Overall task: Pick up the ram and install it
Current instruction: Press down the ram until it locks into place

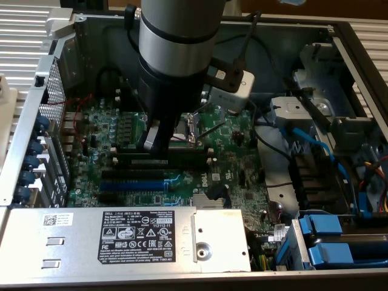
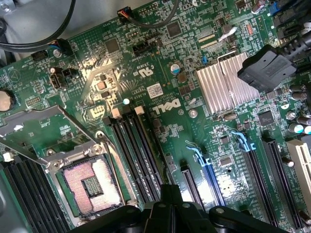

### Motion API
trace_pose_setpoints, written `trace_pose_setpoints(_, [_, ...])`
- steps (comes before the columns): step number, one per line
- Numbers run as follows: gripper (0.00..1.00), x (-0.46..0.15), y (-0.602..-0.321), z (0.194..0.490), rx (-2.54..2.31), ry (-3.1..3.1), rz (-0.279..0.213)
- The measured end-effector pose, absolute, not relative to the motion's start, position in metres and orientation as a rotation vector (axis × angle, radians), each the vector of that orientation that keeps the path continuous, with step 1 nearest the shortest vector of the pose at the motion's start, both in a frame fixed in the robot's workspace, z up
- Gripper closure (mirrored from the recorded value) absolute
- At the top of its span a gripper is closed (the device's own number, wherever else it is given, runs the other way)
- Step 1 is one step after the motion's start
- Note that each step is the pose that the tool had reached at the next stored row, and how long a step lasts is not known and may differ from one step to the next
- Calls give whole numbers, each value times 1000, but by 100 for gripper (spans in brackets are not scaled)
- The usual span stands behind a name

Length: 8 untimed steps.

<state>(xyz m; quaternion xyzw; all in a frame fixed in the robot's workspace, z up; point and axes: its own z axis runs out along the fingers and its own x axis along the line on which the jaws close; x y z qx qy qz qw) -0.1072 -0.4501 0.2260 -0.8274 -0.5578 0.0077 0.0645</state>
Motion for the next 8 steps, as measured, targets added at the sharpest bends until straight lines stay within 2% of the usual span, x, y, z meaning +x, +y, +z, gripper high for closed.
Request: trace_pose_setpoints(8, [89,-107,-450,234,-2498,-1684,23])
